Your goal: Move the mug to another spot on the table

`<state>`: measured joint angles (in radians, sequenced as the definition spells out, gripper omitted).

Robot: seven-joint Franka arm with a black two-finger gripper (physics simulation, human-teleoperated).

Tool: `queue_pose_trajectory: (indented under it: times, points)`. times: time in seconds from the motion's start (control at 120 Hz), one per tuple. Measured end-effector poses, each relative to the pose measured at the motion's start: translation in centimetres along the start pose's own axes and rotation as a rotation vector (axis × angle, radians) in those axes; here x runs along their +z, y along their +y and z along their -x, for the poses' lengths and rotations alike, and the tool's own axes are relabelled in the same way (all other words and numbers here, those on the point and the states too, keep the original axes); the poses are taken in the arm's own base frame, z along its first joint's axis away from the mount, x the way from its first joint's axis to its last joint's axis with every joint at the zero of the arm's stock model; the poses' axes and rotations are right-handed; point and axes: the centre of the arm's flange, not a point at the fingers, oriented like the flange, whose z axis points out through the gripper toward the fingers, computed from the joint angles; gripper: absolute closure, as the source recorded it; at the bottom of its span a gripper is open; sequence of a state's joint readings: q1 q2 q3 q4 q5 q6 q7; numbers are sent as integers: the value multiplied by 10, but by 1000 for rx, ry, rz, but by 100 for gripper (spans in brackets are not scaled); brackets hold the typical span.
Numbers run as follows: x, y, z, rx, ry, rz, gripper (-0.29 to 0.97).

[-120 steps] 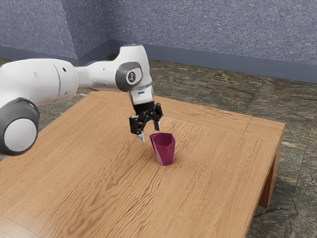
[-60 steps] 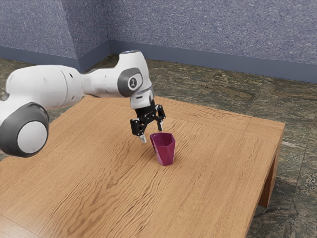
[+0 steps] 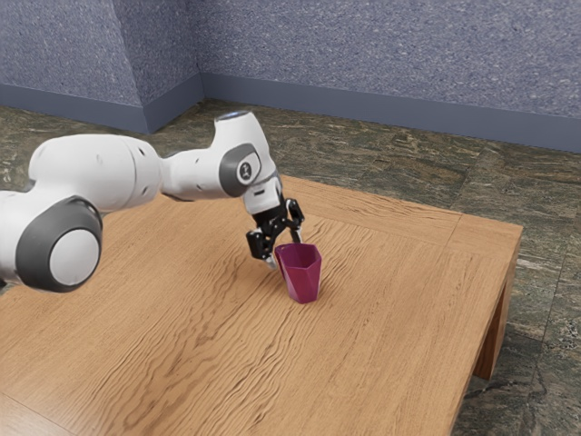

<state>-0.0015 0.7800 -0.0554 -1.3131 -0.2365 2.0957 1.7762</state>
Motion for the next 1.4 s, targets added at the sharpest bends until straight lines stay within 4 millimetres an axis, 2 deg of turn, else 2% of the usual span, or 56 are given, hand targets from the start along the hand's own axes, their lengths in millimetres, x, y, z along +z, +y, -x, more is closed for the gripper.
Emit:
queue_pose_trajectory:
  times: [0.108,0.375,0.508,0.642,0.842,1.025,1.275,1.325,1.4]
  points:
    - [5,-1,1,-19,12,-13,2]
    - [1,0,6,-58,38,-35,16]
    - [5,3,3,-61,47,-27,19]
    - [-2,5,-1,-59,50,-30,26]
    - [-2,7,-2,-64,57,-25,42]
    - [2,11,10,-126,134,-29,61]
    - [-1,18,20,-197,237,-47,72]
    - [-5,23,21,-208,254,-48,73]
    - [-23,31,17,-212,263,-59,74]
